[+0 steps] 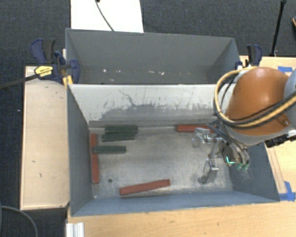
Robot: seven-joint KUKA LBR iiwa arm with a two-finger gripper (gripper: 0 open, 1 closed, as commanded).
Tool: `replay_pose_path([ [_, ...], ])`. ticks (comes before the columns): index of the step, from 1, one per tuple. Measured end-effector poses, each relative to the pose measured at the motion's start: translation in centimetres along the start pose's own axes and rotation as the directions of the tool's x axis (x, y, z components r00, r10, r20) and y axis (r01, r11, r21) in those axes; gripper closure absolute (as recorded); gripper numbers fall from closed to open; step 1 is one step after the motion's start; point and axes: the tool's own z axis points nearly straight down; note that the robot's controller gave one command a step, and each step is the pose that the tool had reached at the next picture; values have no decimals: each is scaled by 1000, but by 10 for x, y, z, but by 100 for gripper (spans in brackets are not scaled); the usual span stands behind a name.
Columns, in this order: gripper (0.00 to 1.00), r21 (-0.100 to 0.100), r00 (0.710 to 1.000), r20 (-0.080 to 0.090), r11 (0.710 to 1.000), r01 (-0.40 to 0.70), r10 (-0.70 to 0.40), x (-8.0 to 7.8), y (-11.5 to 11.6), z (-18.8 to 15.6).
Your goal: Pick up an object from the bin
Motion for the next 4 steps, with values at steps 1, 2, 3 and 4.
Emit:
replay_pose_path([
  [1, 0, -1, 978, 3, 978, 211, -211, -11, 59, 90],
  [2, 0, 1, 983, 9, 983, 183, -183, -8, 61, 138],
  [3, 100, 1, 983, 8, 983, 183, -183, -8, 61, 136],
  [4, 100, 2, 991, 17, 991, 133, -133, -24, 37, -23],
])
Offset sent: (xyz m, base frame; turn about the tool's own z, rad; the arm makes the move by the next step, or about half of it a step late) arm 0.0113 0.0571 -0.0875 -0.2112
